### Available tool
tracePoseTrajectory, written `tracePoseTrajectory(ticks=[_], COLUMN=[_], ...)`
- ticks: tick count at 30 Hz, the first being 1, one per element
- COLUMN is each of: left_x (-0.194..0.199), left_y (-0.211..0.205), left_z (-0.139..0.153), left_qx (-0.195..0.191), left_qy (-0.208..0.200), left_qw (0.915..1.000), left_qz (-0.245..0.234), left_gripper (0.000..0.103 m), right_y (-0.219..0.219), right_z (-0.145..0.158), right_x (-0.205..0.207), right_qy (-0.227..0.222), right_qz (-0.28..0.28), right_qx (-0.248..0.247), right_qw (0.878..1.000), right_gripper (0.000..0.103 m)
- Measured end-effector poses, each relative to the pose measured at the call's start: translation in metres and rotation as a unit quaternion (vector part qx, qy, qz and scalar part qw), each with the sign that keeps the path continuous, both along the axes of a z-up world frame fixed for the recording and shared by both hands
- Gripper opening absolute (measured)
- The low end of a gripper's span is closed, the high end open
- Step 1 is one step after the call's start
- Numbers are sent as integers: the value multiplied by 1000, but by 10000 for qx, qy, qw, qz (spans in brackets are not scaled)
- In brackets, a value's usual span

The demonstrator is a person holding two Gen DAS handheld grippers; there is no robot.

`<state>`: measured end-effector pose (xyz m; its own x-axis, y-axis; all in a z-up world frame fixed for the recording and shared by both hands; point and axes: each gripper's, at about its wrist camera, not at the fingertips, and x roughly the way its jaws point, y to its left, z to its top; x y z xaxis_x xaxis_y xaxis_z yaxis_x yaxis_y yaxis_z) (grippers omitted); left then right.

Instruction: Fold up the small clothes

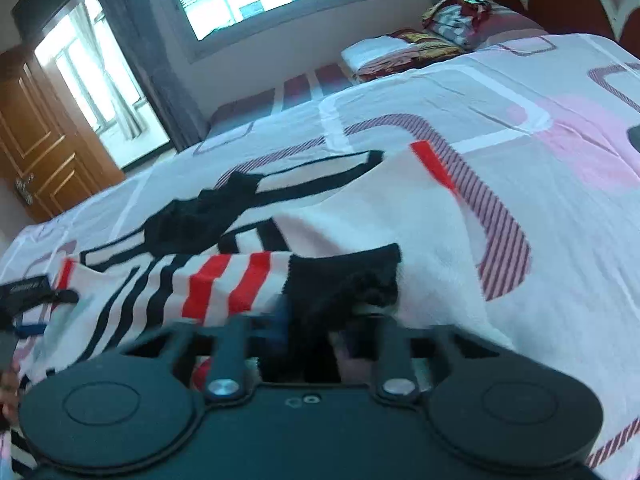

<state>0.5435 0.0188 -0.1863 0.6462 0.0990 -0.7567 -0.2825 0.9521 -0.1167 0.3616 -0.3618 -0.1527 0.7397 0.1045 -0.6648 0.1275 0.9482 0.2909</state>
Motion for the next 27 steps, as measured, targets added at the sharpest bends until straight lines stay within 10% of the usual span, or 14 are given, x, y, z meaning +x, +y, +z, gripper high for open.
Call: tracePoseTrajectory(ticks=[9, 14, 21, 27], left_x=[-20, -79, -133, -143], left_y=[10, -9, -17, -10], left_z=[15, 33, -2, -5], left_qx=[34, -27, 122, 232], left_qy=[-40, -204, 51, -230], left_qw=[10000, 9980, 9982, 9984], left_qz=[-33, -591, -584, -470], left_gripper=[97, 98, 99, 100], right_y=[6, -2, 7, 7], right_z=[-4, 9, -1, -5], right_x=[-2, -12, -12, -9], right_qy=[93, -116, 90, 85], right_qz=[222, 63, 243, 265], right_qx=[-280, -217, 110, -524], right_qw=[9993, 9997, 9996, 9982], right_gripper=[9, 25, 26, 9])
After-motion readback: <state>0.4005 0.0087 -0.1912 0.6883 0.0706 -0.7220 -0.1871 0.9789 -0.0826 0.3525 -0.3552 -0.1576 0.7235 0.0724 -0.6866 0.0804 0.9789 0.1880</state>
